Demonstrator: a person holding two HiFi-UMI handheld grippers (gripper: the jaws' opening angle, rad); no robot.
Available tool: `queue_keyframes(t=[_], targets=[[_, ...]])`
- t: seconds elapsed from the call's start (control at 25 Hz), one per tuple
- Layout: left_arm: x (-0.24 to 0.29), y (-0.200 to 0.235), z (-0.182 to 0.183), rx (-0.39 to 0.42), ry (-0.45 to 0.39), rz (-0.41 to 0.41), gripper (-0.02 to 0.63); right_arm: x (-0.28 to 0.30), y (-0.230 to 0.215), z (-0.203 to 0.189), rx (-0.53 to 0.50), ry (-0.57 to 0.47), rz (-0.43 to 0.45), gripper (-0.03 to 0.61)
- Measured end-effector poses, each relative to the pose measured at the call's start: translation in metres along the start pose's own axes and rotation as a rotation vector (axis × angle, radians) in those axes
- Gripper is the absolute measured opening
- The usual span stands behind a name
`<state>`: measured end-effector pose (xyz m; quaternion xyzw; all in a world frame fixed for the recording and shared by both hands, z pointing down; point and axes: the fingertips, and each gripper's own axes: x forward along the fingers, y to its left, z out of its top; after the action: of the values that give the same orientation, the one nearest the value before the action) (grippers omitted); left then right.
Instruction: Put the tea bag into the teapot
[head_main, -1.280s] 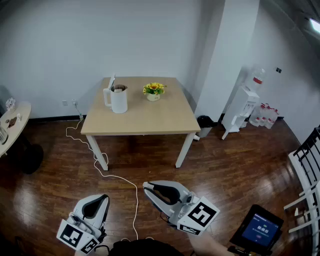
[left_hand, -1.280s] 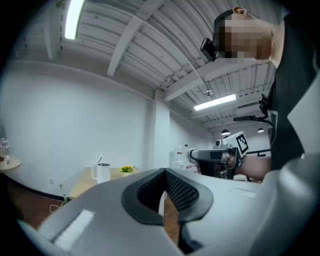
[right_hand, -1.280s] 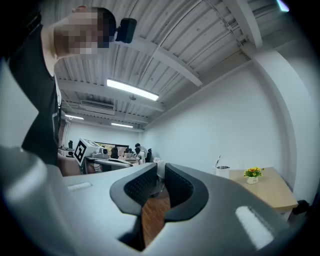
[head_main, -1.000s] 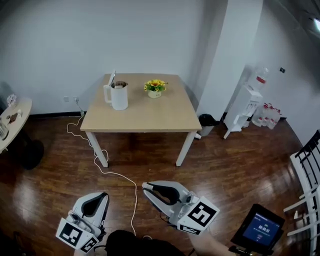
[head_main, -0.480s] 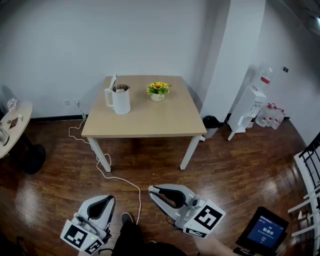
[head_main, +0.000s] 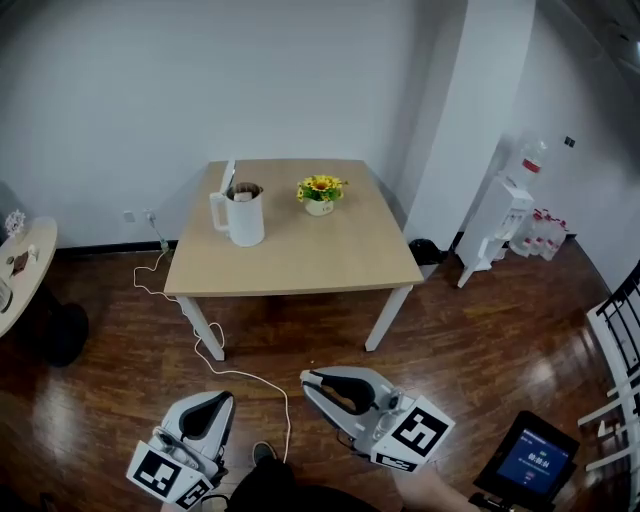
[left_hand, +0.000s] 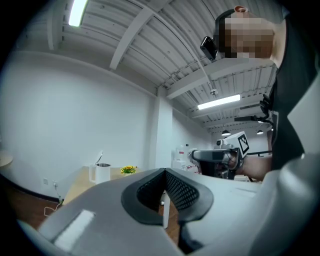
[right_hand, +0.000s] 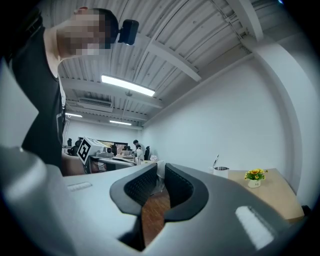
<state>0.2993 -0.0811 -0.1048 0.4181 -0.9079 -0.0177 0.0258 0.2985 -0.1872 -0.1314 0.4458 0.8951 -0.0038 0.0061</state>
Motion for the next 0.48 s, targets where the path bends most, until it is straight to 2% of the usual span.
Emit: queue_keyframes(t=[0.24,0.48], targets=[[0.015,0.046,0.019,0.021,-0.021,-0.033,0.003,0.047,-0.026,0.017,-0.006,-0.037,-0.011,0.051],[0.047,0.135,0.008,0.006,-0.016,-0.024,0.003,0.124,-0.076,0.001,0.006,-0.027,-0.047,0.051]])
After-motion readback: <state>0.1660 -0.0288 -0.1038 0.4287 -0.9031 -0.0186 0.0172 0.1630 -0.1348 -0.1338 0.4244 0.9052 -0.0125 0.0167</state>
